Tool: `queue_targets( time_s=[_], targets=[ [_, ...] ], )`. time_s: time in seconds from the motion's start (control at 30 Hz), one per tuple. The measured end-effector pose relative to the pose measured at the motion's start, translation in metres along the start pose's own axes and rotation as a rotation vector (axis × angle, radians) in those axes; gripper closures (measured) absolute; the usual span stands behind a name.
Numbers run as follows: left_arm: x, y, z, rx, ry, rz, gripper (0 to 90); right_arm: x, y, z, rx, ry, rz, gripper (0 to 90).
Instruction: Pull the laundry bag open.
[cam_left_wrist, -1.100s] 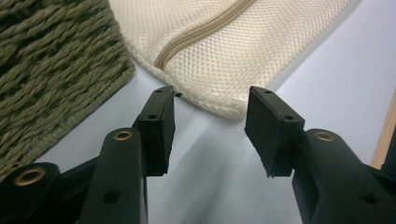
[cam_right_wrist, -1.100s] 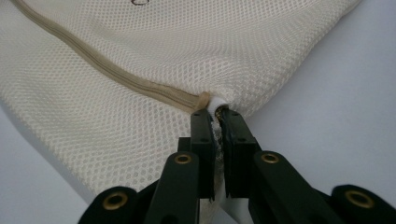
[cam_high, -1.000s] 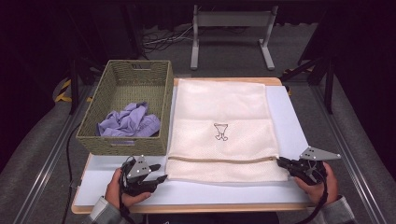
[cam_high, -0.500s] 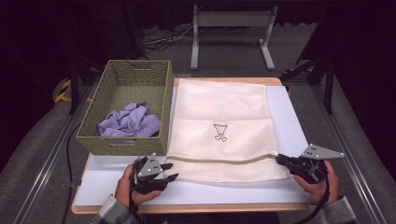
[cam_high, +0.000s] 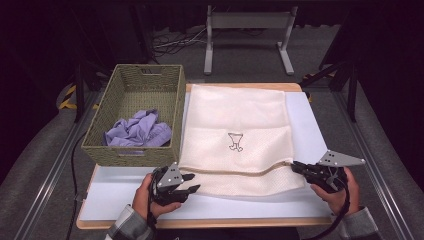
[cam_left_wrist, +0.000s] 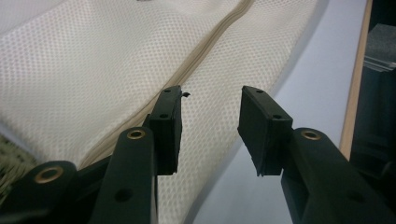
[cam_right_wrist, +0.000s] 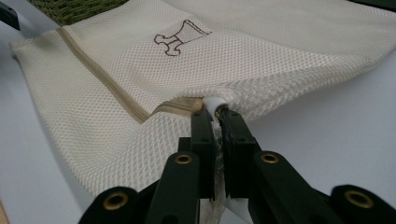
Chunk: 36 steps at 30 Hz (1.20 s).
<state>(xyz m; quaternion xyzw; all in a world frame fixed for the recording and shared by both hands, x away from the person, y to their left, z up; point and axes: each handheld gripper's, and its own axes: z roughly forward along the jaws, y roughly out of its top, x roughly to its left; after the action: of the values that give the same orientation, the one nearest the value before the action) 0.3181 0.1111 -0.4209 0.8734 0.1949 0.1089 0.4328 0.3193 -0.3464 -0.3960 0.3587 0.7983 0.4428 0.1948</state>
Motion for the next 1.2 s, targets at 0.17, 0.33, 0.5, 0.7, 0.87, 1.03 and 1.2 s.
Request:
queue_targets(
  time_s=[0.17,0.33,0.5,0.7,0.87,1.03,1.2],
  targets=[
    [-0.004,0.017,0.011,-0.008,-0.017,0.033,60.7,0.004,0.005,0.002,0.004,0.003,-0.021,85.2],
    [-0.009,0.041,0.033,-0.013,-0.045,0.081,63.0,0.008,0.009,0.004,0.012,-0.004,-0.046,85.3],
    [-0.014,0.065,0.062,-0.013,-0.078,0.126,64.1,0.012,0.012,0.005,0.014,-0.003,-0.064,85.2],
    [-0.028,0.098,0.095,-0.045,-0.118,0.181,65.1,0.016,0.015,0.006,0.017,0.001,-0.088,85.3],
    [-0.041,0.121,0.122,-0.041,-0.137,0.237,66.0,0.020,0.017,0.007,0.016,0.006,-0.108,85.3],
    [-0.044,0.130,0.133,-0.060,-0.141,0.233,66.1,0.022,0.017,0.008,0.016,0.011,-0.118,85.3],
    [-0.047,0.134,0.143,-0.055,-0.135,0.237,67.8,0.023,0.017,0.008,0.016,0.022,-0.119,85.3]
  ],
)
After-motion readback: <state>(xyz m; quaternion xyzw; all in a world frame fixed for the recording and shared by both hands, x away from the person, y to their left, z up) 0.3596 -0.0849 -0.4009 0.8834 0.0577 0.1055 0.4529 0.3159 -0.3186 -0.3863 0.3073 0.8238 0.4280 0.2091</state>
